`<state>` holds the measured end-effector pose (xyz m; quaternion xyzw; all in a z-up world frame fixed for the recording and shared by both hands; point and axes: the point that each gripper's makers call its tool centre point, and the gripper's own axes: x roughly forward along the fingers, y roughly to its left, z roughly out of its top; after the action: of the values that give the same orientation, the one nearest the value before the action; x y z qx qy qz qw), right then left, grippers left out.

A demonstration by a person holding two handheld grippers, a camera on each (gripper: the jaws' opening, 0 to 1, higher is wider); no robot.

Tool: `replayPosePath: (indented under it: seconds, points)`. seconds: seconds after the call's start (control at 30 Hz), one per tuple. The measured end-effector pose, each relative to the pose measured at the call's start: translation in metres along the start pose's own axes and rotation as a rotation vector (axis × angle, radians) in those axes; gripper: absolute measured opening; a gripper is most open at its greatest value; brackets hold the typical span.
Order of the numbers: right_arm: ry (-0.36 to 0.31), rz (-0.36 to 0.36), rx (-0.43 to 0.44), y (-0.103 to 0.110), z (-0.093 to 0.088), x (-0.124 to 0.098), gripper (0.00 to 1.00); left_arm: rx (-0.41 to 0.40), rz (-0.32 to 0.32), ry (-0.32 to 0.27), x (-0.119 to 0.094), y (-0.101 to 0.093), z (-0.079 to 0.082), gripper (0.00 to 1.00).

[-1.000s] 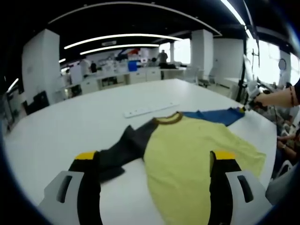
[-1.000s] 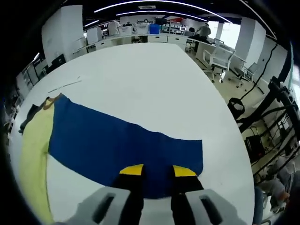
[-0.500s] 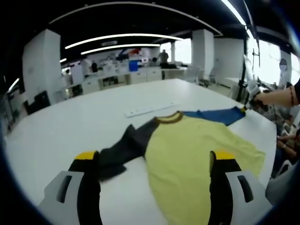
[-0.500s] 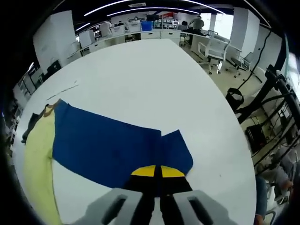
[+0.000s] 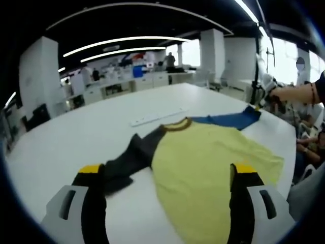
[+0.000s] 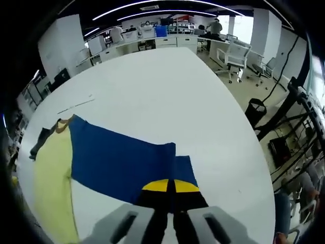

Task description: Fold the garment on the visible template until the final outline fits inside the template.

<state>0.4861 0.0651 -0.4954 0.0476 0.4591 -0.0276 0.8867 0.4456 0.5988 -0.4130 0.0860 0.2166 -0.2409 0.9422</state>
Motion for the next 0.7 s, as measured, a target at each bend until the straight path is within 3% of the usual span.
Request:
replayPosePath:
  seconds: [0.7]
  points:
    - [-0.06,0.087,-0.126,0.069,0.028,-0.019,0.0,0.049,-0.038,0.025,-0.025,-0.015,-0.014,0.99]
